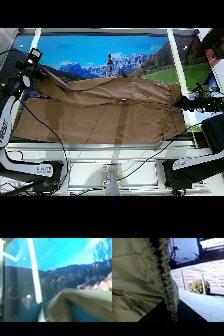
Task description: Fold the clothes and pants, and hang the long-sleeved shirts on hangers.
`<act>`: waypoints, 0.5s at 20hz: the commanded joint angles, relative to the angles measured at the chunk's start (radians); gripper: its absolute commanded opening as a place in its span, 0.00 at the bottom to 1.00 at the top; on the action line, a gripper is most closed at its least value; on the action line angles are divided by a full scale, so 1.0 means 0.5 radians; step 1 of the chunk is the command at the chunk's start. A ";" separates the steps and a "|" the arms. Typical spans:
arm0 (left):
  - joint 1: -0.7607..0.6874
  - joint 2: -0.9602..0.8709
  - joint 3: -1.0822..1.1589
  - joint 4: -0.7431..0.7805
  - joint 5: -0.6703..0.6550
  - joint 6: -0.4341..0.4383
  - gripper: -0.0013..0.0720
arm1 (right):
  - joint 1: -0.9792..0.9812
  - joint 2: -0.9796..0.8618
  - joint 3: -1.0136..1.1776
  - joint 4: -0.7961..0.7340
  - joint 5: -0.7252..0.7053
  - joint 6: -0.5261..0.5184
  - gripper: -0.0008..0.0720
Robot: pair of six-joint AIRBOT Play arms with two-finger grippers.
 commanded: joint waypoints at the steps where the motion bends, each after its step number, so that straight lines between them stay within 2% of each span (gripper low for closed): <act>1: 0.007 -0.097 0.001 -0.415 0.145 -0.002 0.94 | 0.001 -0.002 0.001 0.004 -0.040 0.010 0.07; 4: 0.078 -0.050 0.002 -0.951 0.204 -0.012 0.82 | 0.001 -0.002 0.001 0.005 -0.041 0.012 0.07; 6: 0.185 0.020 0.002 -1.459 0.085 -0.152 0.68 | 0.001 -0.002 0.001 0.005 -0.041 0.012 0.07; 7: 0.253 0.055 0.002 -1.616 -0.072 -0.206 0.68 | 0.001 -0.002 0.001 0.005 -0.041 0.012 0.07; 9: 0.414 0.123 0.002 -1.633 -0.561 -0.255 0.68 | 0.001 -0.002 0.001 0.005 -0.041 0.012 0.07; 10: 0.508 0.148 0.002 -1.626 -0.851 -0.327 0.63 | 0.001 -0.002 0.001 0.005 -0.041 0.012 0.07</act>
